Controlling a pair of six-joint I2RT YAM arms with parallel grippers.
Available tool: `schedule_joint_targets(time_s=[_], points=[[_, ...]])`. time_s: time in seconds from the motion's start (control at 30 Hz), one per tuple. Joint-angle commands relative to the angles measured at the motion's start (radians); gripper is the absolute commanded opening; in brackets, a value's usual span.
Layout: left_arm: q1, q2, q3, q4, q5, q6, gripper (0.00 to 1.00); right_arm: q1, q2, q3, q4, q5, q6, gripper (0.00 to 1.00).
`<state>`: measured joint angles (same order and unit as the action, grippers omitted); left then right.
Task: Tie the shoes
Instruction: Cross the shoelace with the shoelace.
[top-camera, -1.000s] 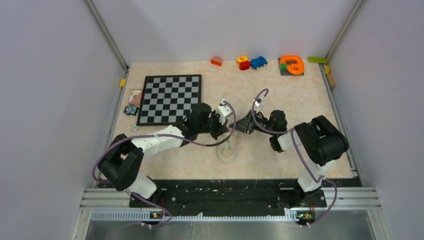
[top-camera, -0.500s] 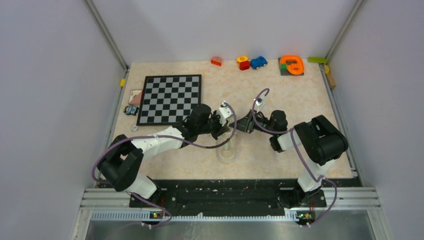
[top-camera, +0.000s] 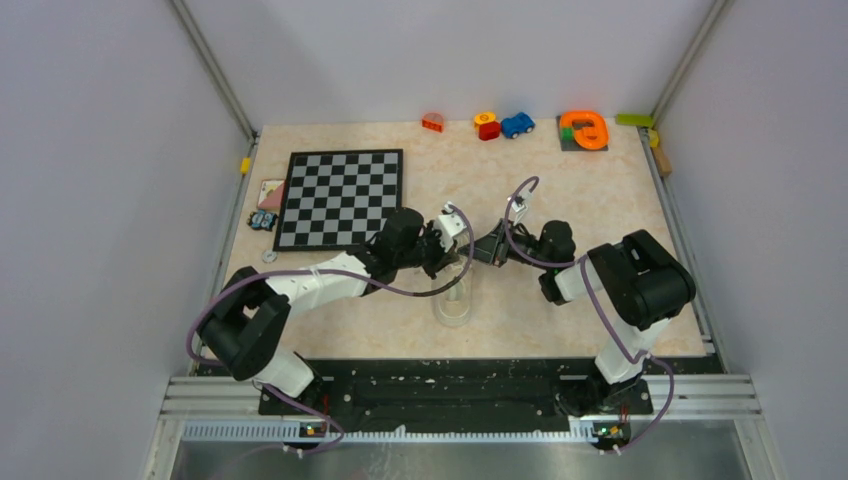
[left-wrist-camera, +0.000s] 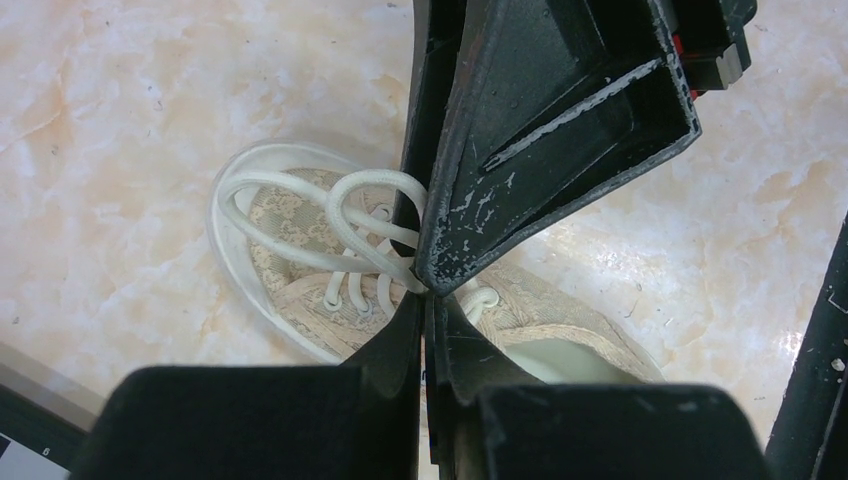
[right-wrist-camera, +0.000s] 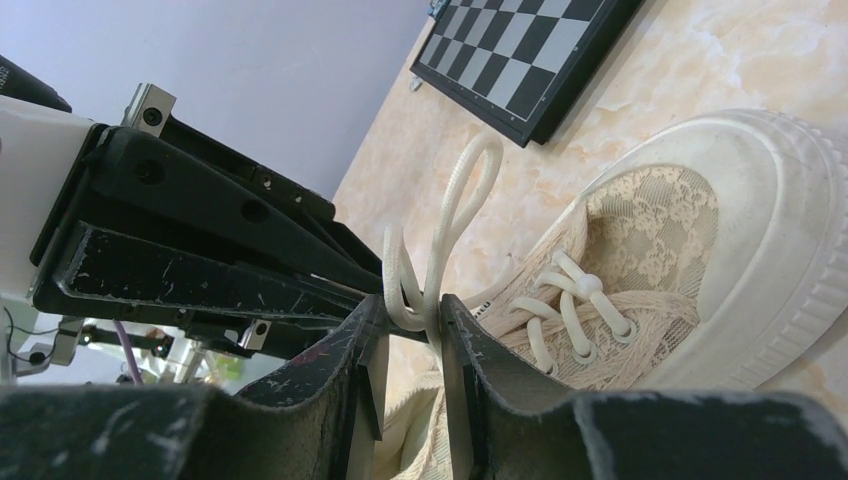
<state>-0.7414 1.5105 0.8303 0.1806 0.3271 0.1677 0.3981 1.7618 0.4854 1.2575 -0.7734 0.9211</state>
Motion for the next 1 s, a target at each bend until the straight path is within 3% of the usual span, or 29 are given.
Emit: schedule_joint_targets(time_s=[0.0, 0.5, 0.77, 0.97], points=[[-0.006, 0.005, 0.037, 0.055, -0.002, 0.014, 0.03, -0.003, 0.018, 0.019, 0.069, -0.019, -0.001, 0.28], [-0.006, -0.013, 0.013, 0.093, 0.065, 0.033, 0.04, -0.003, 0.023, 0.029, 0.038, -0.013, -0.017, 0.27], [-0.007, 0.000, 0.036, 0.077, 0.026, 0.030, 0.07, -0.003, 0.023, 0.029, 0.049, -0.032, -0.017, 0.00], [-0.008, -0.032, 0.018, 0.060, -0.028, 0.014, 0.22, -0.004, 0.009, 0.023, 0.024, -0.017, -0.040, 0.00]])
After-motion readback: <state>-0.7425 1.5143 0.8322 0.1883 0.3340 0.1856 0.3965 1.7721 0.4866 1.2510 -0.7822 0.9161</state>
